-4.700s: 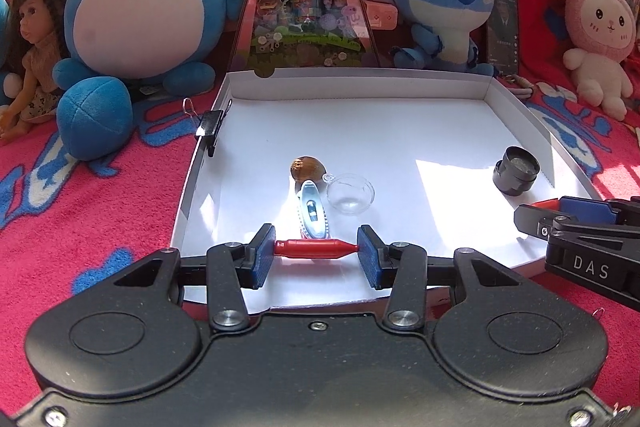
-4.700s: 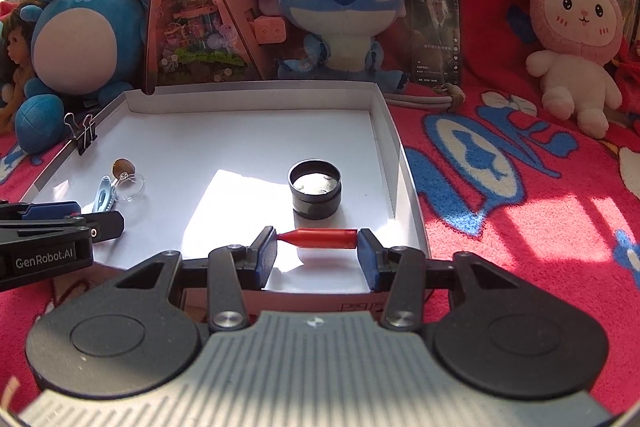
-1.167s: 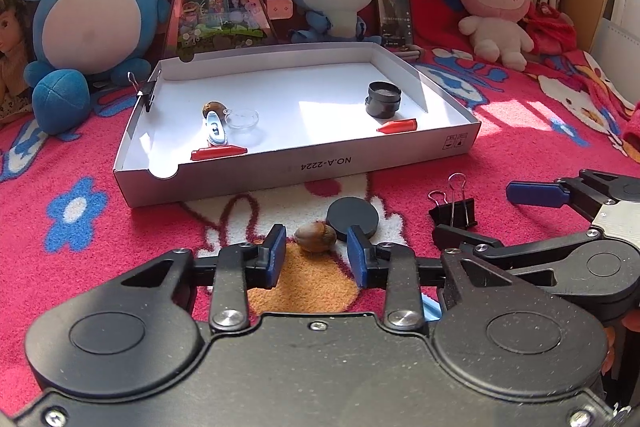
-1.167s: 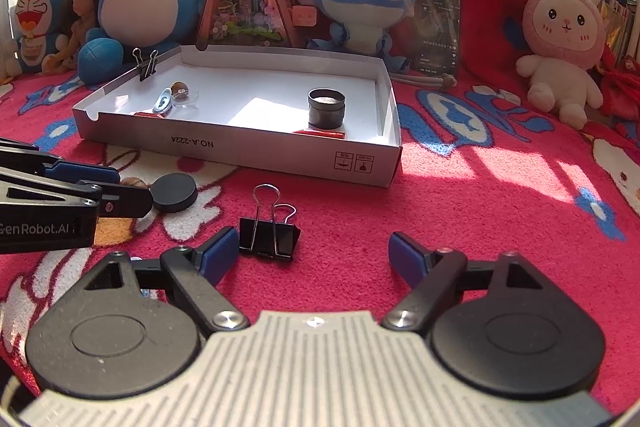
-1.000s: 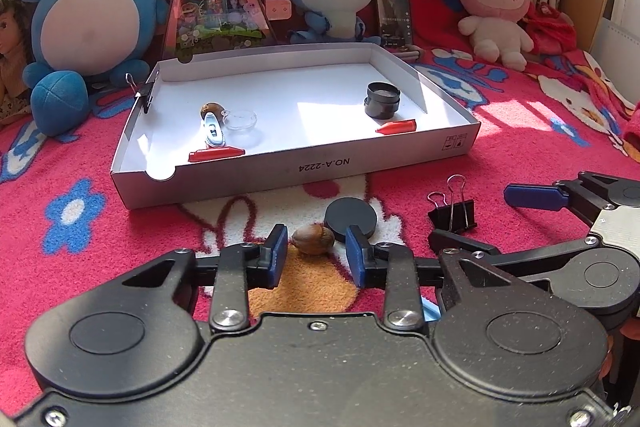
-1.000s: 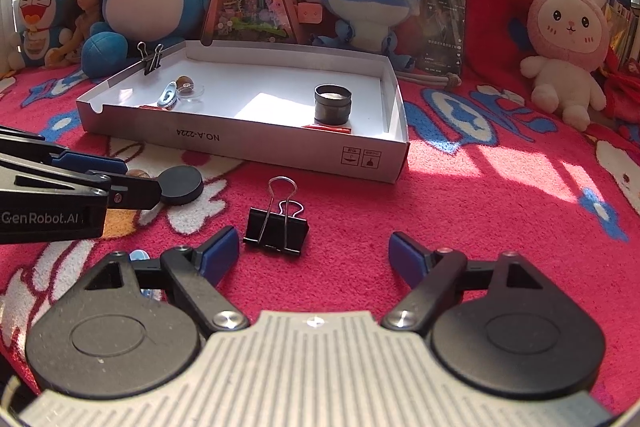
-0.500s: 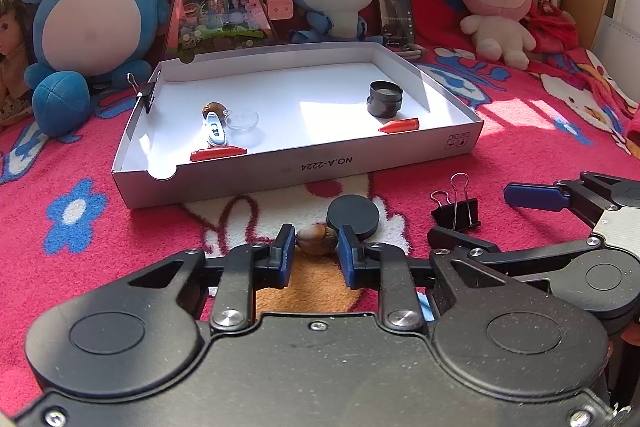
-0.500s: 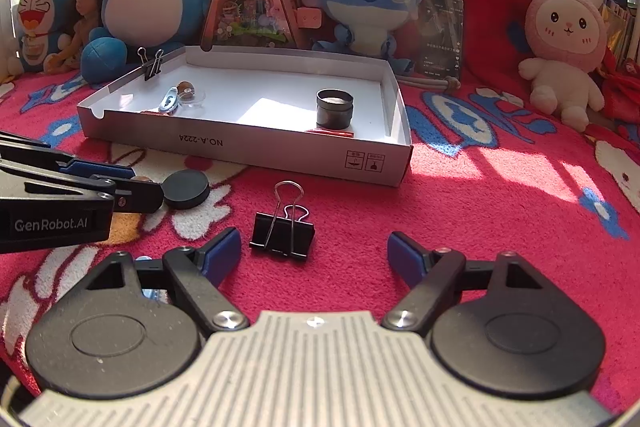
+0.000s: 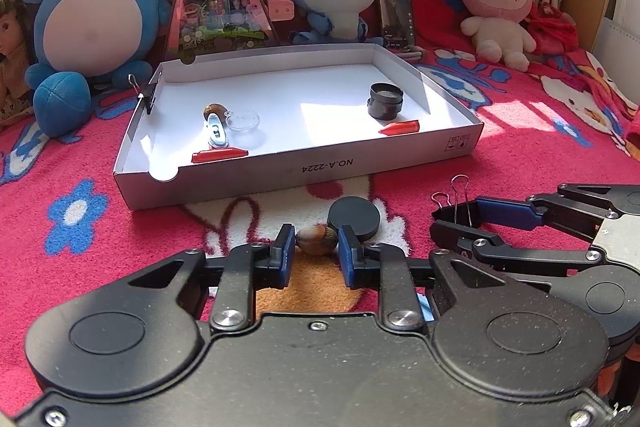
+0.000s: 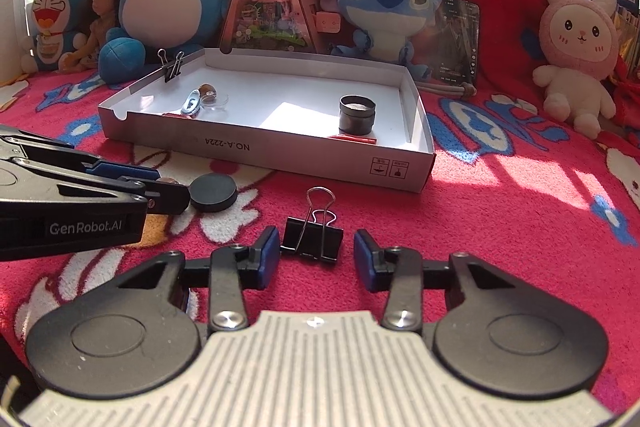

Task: Organize rigid objects
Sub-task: 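Grasp the brown acorn with the left tool while the right tool grasps the black binder clip, then carry the acorn and binder clip into the white box and lower them, then open both tools to release the acorn and binder clip in the box, then move the left tool to the round black lid while the right tool approaches the blue hair clip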

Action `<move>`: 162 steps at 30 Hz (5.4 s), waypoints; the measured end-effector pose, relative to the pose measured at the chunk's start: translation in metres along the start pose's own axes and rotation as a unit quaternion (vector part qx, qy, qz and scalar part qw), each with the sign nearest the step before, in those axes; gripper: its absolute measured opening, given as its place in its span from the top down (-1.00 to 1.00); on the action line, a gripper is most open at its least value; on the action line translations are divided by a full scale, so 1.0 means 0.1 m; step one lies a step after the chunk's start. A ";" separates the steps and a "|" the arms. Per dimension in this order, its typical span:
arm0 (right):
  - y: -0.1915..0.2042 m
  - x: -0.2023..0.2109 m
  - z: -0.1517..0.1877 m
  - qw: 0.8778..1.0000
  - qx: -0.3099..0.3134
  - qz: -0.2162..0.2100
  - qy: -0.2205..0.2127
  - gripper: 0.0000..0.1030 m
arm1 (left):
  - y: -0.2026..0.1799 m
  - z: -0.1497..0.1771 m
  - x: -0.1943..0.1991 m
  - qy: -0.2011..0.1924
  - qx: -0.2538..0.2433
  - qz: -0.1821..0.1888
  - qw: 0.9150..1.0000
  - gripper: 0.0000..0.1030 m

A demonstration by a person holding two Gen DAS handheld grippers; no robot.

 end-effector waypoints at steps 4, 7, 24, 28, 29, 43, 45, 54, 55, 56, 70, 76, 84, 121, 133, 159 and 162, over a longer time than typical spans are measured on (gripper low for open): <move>0.03 0.00 -0.01 1.000 0.008 0.000 -0.001 0.24 | 0.00 0.00 0.00 0.000 0.000 0.000 1.000 0.56; 0.03 0.01 -0.01 1.000 0.005 -0.002 -0.001 0.24 | 0.01 0.00 0.00 0.000 0.002 0.000 1.000 0.56; 0.00 0.01 -0.10 1.000 -0.003 -0.002 -0.008 0.24 | 0.09 -0.10 0.04 -0.013 0.011 -0.010 1.000 0.56; -0.01 0.00 -0.15 1.000 -0.005 -0.002 -0.011 0.24 | 0.13 -0.16 0.05 -0.021 0.012 -0.014 1.000 0.56; -0.02 -0.01 -0.17 1.000 -0.005 -0.002 -0.011 0.24 | 0.15 -0.18 0.05 -0.024 0.012 -0.016 1.000 0.56; -0.11 -0.16 -0.47 1.000 -0.009 -0.005 -0.013 0.24 | 0.35 -0.57 -0.02 -0.054 0.031 -0.025 0.998 0.57; -0.12 -0.20 -0.55 1.000 -0.008 -0.003 -0.015 0.25 | 0.39 -0.63 -0.06 -0.062 0.028 -0.034 0.997 0.57; -0.15 -0.31 -0.86 0.999 -0.009 -0.004 -0.031 0.29 | 0.60 -0.81 -0.32 -0.053 0.058 -0.039 0.996 0.57; -0.16 -0.34 -0.88 0.999 -0.011 -0.004 -0.030 0.29 | 0.63 -0.82 -0.36 -0.048 0.065 -0.039 0.996 0.57; -0.17 -0.38 -0.91 1.000 -0.013 -0.003 -0.027 0.29 | 0.67 -0.84 -0.40 -0.043 0.072 -0.040 0.996 0.57; -0.45 -1.05 -1.24 0.997 -0.074 0.014 0.030 0.31 | 0.97 -1.14 -1.04 0.016 0.121 -0.056 0.991 0.57; -0.47 -1.37 -1.25 0.996 -0.059 0.030 0.052 0.30 | 1.00 -1.10 -1.32 0.040 0.108 -0.079 0.990 0.57; -0.52 -1.66 -1.16 0.994 -0.081 0.042 0.060 0.30 | 1.03 -1.00 -1.50 0.056 0.109 -0.092 0.988 0.57; -0.58 -1.68 -1.04 0.990 -0.114 0.044 0.063 0.04 | 0.98 -0.94 -1.40 0.044 0.088 -0.096 0.991 0.04; -0.52 -1.31 -1.12 0.996 -0.087 0.020 0.024 -0.25 | 0.82 -0.99 -0.92 0.010 0.066 -0.063 0.996 -0.29; -0.35 -0.30 -0.88 0.999 -0.016 -0.036 -0.023 -0.57 | 0.26 -0.62 -0.10 0.012 0.022 0.036 0.999 -0.33; -0.33 -0.22 -0.83 0.999 -0.016 -0.041 -0.019 -0.61 | 0.21 -0.56 -0.06 0.020 0.023 0.046 0.998 -0.33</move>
Point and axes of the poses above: each gripper's, at about its wrist camera, not at the fingertips, and x roughly against the way its jaws point, y to its left, z to its underside, the point moved 4 cm from there along -x, roughly the way its jaws point, and after that the axes turned 14 degrees about -y, right-handed, at the moved point
